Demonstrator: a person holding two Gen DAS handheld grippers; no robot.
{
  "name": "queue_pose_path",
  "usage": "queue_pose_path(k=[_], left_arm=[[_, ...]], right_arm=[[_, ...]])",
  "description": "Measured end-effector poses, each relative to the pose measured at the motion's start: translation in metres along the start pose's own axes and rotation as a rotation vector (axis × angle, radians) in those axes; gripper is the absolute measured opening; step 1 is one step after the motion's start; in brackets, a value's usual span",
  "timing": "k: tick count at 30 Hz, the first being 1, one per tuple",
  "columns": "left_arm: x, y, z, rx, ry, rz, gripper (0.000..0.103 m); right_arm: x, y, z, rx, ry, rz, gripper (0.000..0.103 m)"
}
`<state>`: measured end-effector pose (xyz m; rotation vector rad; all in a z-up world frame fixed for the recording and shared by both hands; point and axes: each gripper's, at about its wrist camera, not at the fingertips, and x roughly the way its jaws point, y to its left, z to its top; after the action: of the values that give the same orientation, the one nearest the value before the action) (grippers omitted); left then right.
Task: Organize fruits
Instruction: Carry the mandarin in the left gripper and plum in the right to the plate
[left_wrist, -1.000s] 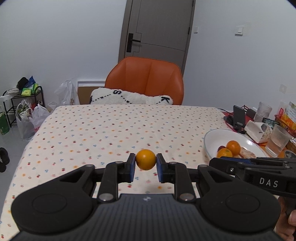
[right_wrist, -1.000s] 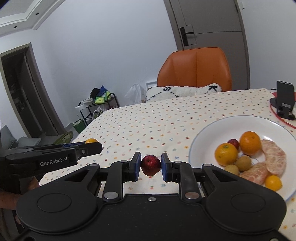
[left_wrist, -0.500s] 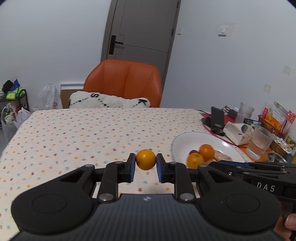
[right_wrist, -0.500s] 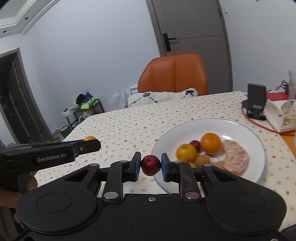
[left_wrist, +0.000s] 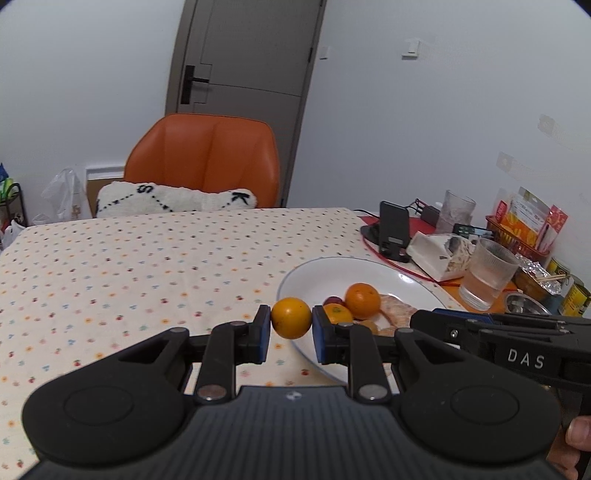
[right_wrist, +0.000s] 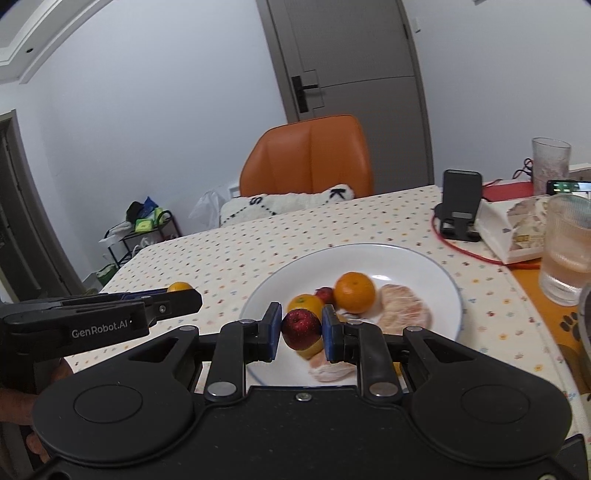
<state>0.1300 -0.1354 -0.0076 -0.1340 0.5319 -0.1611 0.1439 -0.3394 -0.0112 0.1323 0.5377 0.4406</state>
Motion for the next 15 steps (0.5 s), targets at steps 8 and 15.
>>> queue_pose_path(k=[8,15], left_arm=[[0.019,-0.011,0.000,0.018,0.027,-0.021,0.022],[0.038,-0.019,-0.001,0.031,0.055,-0.037,0.022]], right_arm=[[0.009,-0.019,0.000,0.027,-0.001,-0.022,0.022],[0.018,-0.032,0.003,0.047,-0.004,-0.031,0.022]])
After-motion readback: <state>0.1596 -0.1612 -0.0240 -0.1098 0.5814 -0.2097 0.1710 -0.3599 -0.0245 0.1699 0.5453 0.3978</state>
